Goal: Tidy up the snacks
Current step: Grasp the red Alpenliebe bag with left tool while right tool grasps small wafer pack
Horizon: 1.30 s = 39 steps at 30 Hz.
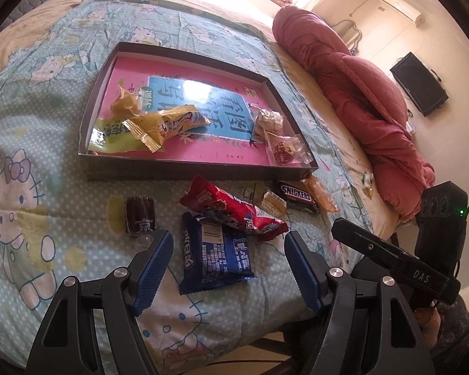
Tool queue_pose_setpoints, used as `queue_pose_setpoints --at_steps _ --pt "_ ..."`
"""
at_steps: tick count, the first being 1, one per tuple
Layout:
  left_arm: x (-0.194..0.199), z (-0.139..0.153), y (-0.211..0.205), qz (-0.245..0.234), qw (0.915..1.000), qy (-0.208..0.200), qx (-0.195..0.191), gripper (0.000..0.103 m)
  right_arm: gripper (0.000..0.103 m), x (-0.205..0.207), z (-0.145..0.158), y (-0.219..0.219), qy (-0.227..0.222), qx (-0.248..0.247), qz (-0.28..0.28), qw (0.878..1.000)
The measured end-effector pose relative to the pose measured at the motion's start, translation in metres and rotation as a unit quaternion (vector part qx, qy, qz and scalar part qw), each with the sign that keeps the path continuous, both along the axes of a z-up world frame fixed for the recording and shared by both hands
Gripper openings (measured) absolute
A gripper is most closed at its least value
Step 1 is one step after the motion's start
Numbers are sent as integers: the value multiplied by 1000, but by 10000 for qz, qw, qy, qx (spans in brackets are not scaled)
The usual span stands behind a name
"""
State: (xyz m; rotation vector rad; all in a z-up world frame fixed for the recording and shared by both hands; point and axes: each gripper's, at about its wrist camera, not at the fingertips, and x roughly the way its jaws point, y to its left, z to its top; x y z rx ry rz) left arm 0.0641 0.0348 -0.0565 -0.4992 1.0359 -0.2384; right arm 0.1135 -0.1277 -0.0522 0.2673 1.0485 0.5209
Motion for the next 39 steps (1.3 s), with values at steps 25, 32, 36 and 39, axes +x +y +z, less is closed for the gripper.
queue_pose_setpoints --at_steps 25,32,36,39 --pt "44 -36 2 268 9923 318 -1163 75 67 10 -19 19 187 -210 202 9994" --pt "54 -43 3 314 9923 445 -1115 75 67 17 -25 25 385 -45 82 9992" --pt "58 -49 3 373 9920 531 -1084 75 67 25 -32 28 658 149 -94 9977" --pt "60 -52 3 428 9917 601 -1048 75 67 32 -41 28 926 267 -324 9948"
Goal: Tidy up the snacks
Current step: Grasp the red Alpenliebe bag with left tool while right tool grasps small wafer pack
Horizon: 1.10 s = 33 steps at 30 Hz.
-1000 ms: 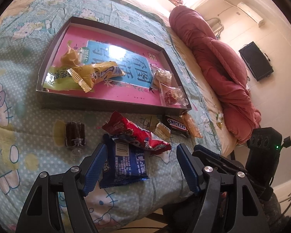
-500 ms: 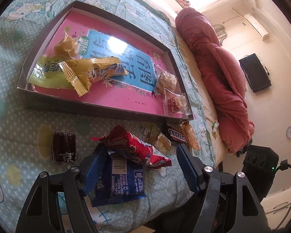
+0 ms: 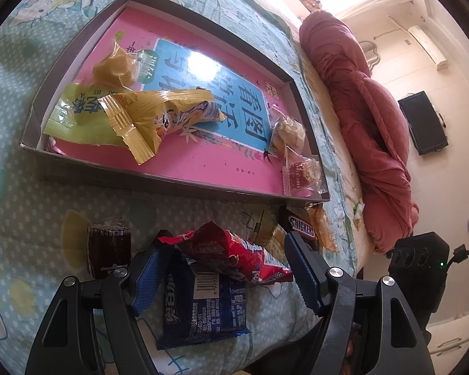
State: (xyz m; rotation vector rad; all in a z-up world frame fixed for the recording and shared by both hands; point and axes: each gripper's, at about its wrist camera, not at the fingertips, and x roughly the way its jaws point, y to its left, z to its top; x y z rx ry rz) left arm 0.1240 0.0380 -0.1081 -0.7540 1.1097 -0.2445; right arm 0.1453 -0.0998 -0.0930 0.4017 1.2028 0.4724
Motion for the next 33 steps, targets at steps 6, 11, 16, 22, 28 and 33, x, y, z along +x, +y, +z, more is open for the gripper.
queue_pose_setpoints --at_steps 6,11,16,22,28,33 --pt "4 -3 -5 -46 9999 94 116 74 67 11 -14 3 354 94 -314 9988" --pt "8 -5 -2 16 9999 140 28 62 67 20 -15 13 333 147 -369 9987" --pt "9 -7 2 -9 9997 170 -168 46 66 25 -21 22 341 100 -421 9985" --pt "8 -7 -6 -205 9988 154 -405 38 52 30 -25 28 233 -182 -335 9990" --pt "8 2 -14 -363 9985 -64 -395 22 44 26 -23 27 30 -189 -135 9997" --pt "6 13 -14 -384 9985 -263 -305 20 43 21 -22 14 3 27 -125 9999"
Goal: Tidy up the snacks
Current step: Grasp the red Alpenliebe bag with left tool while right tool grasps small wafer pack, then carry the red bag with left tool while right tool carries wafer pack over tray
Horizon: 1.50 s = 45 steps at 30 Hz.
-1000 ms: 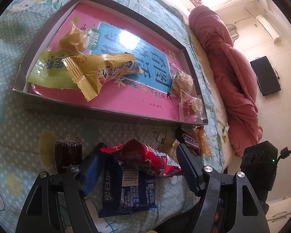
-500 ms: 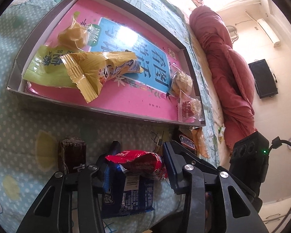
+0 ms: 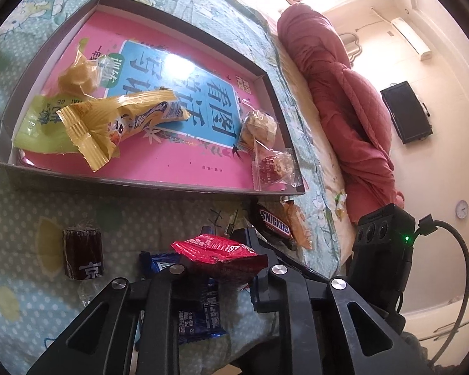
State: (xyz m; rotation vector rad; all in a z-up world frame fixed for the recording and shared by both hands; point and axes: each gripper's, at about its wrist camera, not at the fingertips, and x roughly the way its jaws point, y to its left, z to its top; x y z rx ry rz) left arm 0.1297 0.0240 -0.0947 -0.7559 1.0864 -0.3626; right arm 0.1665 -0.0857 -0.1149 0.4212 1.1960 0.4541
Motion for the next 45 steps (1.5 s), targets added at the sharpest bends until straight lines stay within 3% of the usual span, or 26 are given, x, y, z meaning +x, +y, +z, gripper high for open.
queue_pose_setpoints --at_steps 12,26,45 --pt "-16 27 15 143 9992 -318 187 20 43 -14 13 -16 -172 310 67 9994" --pt "-28 55 26 318 9953 -761 505 19 43 -23 54 -5 -1174 -68 343 9925" --pt "-30 81 45 742 9854 -1344 737 19 43 -26 87 3 -2238 -293 636 9721"
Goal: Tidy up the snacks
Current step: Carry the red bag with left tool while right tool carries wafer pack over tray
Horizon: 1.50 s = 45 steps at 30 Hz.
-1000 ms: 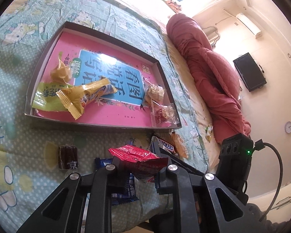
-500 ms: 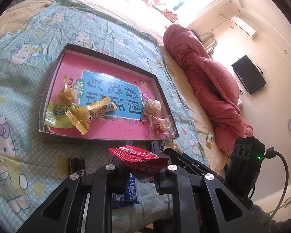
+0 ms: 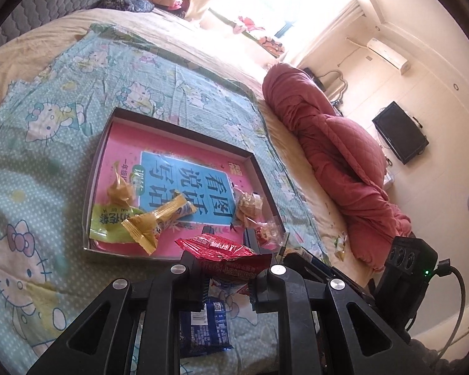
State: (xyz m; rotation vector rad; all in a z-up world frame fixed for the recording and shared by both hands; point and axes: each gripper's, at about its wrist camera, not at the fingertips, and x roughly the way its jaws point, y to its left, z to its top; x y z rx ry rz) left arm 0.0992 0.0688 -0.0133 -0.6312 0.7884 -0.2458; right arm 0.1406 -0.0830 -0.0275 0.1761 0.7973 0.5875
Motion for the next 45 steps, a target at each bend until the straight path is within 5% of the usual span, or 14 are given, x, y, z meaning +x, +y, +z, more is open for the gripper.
queue_pose_setpoints --at_steps 15,30,45 --pt "5 8 -5 163 9964 -134 827 19 43 10 11 3 -421 -134 33 9990" --pt "33 0 -6 222 9961 -178 839 19 43 26 12 8 -608 -193 84 9979" --pt "62 -35 -15 113 9956 392 846 19 43 42 -1 13 -538 -345 48 9979"
